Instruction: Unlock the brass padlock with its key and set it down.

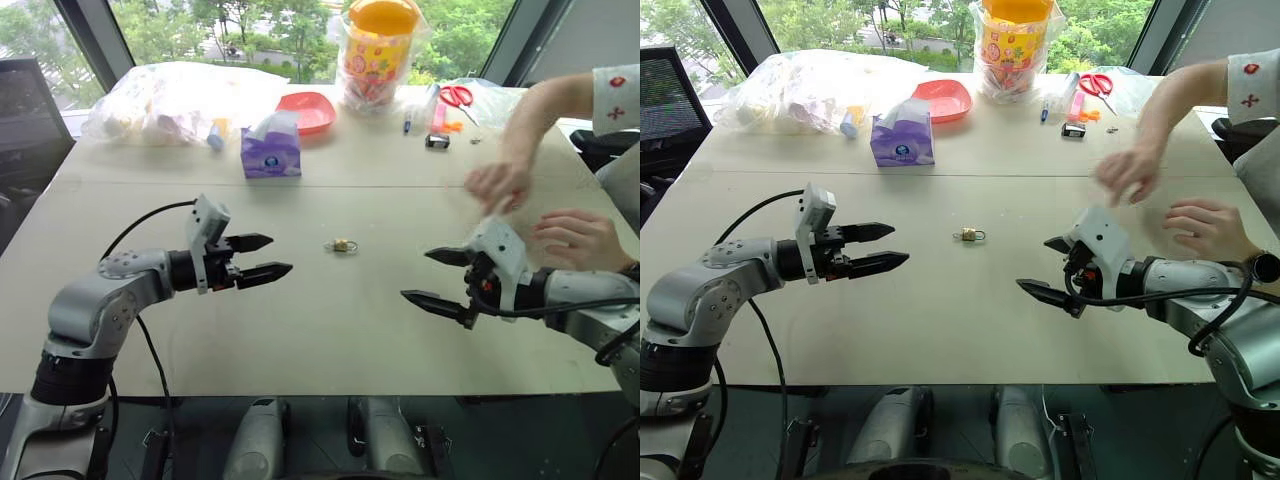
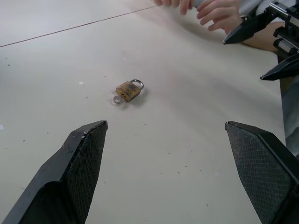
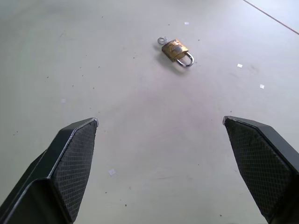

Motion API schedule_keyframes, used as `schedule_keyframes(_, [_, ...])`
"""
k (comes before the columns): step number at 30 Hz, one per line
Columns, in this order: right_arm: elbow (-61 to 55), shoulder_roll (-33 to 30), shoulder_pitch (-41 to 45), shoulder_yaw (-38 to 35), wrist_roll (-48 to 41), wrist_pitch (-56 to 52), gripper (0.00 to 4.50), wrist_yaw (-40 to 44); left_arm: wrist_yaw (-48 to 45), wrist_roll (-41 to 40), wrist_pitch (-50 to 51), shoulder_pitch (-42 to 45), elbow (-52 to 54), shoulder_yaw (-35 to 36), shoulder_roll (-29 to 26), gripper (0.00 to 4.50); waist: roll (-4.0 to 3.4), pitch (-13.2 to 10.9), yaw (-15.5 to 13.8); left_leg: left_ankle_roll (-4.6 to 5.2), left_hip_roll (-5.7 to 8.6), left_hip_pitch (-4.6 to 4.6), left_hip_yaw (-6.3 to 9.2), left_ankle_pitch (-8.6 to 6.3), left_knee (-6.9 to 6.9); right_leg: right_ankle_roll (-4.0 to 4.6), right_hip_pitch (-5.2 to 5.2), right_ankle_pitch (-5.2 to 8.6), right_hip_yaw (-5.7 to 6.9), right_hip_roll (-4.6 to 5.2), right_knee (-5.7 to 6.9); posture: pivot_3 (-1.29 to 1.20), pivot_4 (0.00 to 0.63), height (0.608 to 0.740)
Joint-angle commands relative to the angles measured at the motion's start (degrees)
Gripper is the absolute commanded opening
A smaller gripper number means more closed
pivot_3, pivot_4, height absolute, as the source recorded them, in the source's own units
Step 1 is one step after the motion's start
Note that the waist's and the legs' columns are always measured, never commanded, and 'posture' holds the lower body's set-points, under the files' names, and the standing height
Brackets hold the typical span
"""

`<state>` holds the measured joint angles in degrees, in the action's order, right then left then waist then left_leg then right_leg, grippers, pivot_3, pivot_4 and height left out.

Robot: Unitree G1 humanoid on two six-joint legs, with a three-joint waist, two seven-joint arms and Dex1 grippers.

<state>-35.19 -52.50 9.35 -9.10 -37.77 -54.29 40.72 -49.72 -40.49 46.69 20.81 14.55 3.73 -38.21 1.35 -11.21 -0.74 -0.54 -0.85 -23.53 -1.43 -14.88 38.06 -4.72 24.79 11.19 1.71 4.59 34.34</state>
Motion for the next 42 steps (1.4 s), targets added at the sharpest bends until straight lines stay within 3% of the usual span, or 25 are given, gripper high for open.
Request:
schedule_keyframes(1, [-0.5, 0.0, 1.5, 0.3, 0.6, 1.3, 4.5, -0.1, 0.0, -0.6, -0.8, 0.2, 0.6, 1.5, 0.2, 4.2, 0.0, 0.0, 0.0, 0.0, 0.0, 0.0, 0.0, 0.0, 0.0, 0.0, 0.0, 0.0, 0.0, 0.0, 0.0, 0.0, 0.15, 0.74])
schedule_keyframes(16, [0.9, 0.4, 3.2, 1.8, 1.7, 2.1, 4.5, -0.1, 0.3, 0.3, -1.7, 0.5, -0.6, 1.2, 0.7, 4.2, 0.0, 0.0, 0.0, 0.0, 0.01, 0.0, -0.01, 0.0, 0.0, 0.0, 0.0, 0.0, 0.0, -0.01, 0.01, 0.0, 0.15, 0.74])
schedule_keyframes(27, [1.6, 1.8, 5.5, 1.8, 2.8, 1.7, 4.5, -2.4, -5.0, 7.4, -8.8, 3.9, -5.6, -3.1, -1.0, 4.2, 0.0, 0.0, 0.0, 0.0, 0.02, 0.0, -0.03, 0.0, 0.01, 0.01, 0.0, -0.01, 0.0, -0.01, 0.01, 0.0, 0.15, 0.74])
schedule_keyframes(30, [1.9, 2.7, 8.4, 2.3, 2.5, 0.8, 4.5, -3.4, -13.1, 17.1, -21.1, 15.9, -20.7, -12.0, 1.6, 4.2, 0.0, 0.0, -0.7, 0.0, 0.1, -0.02, 0.03, 0.01, 0.07, 0.01, -0.02, -0.01, 0.03, -0.03, 0.04, 0.0, 0.15, 0.74])
schedule_keyframes(34, [1.7, 3.5, 10.5, 4.0, 3.2, 0.4, 4.5, -4.2, -18.6, 26.9, -37.7, 27.9, -43.9, -18.3, 8.0, 4.2, 0.0, 0.0, -1.4, 0.0, 0.1, -0.03, -0.05, 0.01, 0.18, 0.09, -0.07, -0.07, 0.03, -0.03, -0.03, 0.0, 0.15, 0.74])
schedule_keyframes(38, [0.0, 4.5, 11.2, 5.1, 3.5, -0.5, 4.5, -5.8, -21.4, 32.5, -48.5, 36.4, -63.1, -20.0, 14.7, 4.2, 0.01, 0.0, -1.4, 0.34, 0.14, -0.09, -0.13, -0.18, 0.16, 0.05, -0.04, -0.08, 0.0, 0.01, -0.11, 0.0, 0.15, 0.74])
schedule_keyframes(42, [-2.1, 5.5, 10.6, 4.8, 3.1, -1.6, 4.5, -8.1, -23.3, 35.9, -54.8, 40.5, -74.2, -20.1, 19.4, 4.2, 0.01, 0.0, -1.4, 0.44, 0.15, -0.64, -0.13, -0.23, 0.21, -0.34, 0.43, -0.3, 0.02, -0.01, -0.09, 0.0, 0.15, 0.74])
